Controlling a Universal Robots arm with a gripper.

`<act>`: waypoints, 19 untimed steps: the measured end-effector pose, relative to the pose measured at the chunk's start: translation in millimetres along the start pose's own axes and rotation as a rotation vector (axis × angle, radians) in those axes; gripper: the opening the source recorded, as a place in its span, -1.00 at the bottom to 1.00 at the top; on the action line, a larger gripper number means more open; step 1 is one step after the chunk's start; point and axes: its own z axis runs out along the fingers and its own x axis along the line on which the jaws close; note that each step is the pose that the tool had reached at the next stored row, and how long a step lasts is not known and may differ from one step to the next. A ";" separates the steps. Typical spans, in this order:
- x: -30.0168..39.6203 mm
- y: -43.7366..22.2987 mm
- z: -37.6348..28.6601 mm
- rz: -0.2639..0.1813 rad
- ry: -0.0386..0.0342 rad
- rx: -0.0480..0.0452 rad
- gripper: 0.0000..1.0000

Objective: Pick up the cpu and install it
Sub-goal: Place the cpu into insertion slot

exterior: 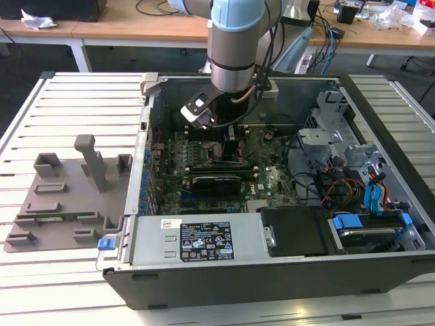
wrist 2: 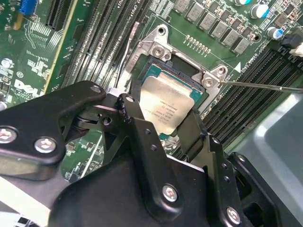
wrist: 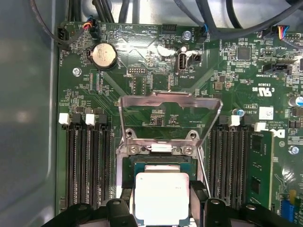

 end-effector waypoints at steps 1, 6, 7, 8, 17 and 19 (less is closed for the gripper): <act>0.5 0.0 0.8 0.000 0.0002 -0.0001 0.10; 1.4 0.0 5.5 0.002 -0.0001 0.0001 0.10; 1.4 0.0 6.1 0.002 0.0000 0.0001 0.10; 1.4 -0.1 6.4 0.002 0.0000 0.0001 0.10; 0.6 0.0 4.7 0.002 0.0000 -0.0002 0.10; -0.3 0.0 4.9 0.002 0.0000 -0.0002 0.10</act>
